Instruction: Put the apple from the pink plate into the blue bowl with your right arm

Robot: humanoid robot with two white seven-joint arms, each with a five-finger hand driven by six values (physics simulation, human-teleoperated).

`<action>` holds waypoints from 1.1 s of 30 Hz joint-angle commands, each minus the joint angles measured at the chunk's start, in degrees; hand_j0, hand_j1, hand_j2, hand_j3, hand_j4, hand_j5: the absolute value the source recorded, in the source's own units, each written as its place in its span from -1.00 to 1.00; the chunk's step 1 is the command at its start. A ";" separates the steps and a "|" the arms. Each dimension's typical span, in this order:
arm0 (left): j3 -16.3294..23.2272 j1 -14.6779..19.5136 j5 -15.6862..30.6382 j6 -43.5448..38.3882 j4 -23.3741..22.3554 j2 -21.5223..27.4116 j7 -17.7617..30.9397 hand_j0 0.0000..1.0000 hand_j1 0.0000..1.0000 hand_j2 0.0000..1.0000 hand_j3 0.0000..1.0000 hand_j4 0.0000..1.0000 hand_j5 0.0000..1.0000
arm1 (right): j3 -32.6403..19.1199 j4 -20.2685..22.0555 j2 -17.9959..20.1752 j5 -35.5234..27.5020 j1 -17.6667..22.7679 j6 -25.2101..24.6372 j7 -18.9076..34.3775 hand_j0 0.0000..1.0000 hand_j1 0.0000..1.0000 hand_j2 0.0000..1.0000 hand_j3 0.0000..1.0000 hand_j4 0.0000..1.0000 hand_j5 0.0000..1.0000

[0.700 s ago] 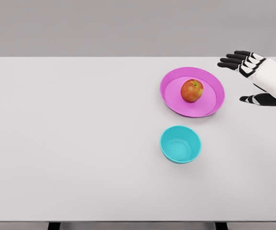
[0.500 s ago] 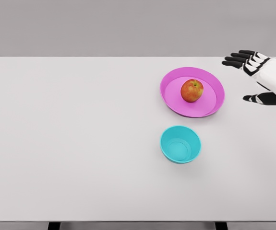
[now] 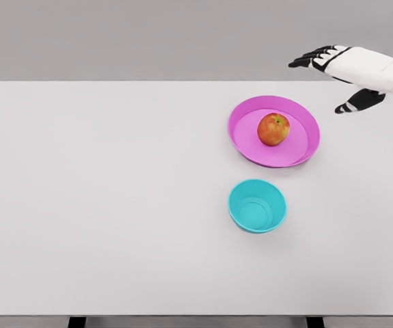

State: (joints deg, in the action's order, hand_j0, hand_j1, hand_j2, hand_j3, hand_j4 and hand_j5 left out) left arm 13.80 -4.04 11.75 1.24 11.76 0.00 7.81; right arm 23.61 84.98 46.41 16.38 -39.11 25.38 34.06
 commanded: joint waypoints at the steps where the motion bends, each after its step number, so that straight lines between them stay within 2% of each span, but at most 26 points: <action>1: 0.00 0.00 0.03 0.00 0.01 0.00 0.01 1.00 1.00 1.00 1.00 1.00 1.00 | 3.90 -4.12 -3.08 0.06 0.00 -0.51 0.94 1.00 1.00 1.00 1.00 1.00 1.00; 4: 0.00 0.00 0.03 0.00 0.01 0.00 0.01 1.00 1.00 1.00 1.00 1.00 1.00 | 8.12 -8.07 -6.07 0.14 -3.43 -0.42 0.94 1.00 1.00 1.00 1.00 1.00 1.00; 8: 0.00 0.00 0.03 0.00 0.01 0.00 0.01 1.00 1.00 1.00 1.00 1.00 1.00 | 11.46 -12.73 -8.62 0.23 -5.98 -0.42 0.94 1.00 1.00 1.00 1.00 1.00 1.00; 14: 0.00 0.00 0.03 0.00 0.01 0.00 0.01 1.00 1.00 1.00 1.00 1.00 1.00 | 13.39 -16.77 -8.97 0.23 -6.60 -0.33 0.94 1.00 1.00 1.00 1.00 1.00 1.00; 18: 0.00 0.00 0.03 0.00 0.01 0.00 0.01 1.00 1.00 1.00 1.00 1.00 1.00 | 15.33 -17.74 -9.50 0.32 -7.74 -0.33 0.94 1.00 1.00 1.00 1.00 1.00 1.00; 21: 0.00 0.00 0.03 0.00 0.01 0.00 0.01 1.00 1.00 1.00 1.00 1.00 1.00 | 16.64 -20.47 -11.70 0.32 -9.32 -0.33 0.94 1.00 1.00 1.00 1.00 1.00 1.00; 28: 0.00 0.00 0.03 0.00 0.01 0.00 0.01 1.00 1.00 1.00 1.00 1.00 1.00 | 17.00 -20.82 -11.70 0.32 -9.41 -0.33 0.94 1.00 1.00 1.00 1.00 1.00 1.00; 33: 0.00 0.00 0.03 0.00 0.01 0.00 0.01 1.00 1.00 1.00 1.00 1.00 1.00 | 18.49 -22.92 -12.31 0.32 -9.32 -0.33 0.94 1.00 1.00 1.00 1.00 1.00 1.00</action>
State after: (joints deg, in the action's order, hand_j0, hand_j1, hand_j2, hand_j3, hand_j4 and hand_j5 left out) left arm 13.79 -4.04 11.75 1.23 11.78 0.00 7.81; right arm 41.69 62.66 34.37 16.97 -48.43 25.18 35.02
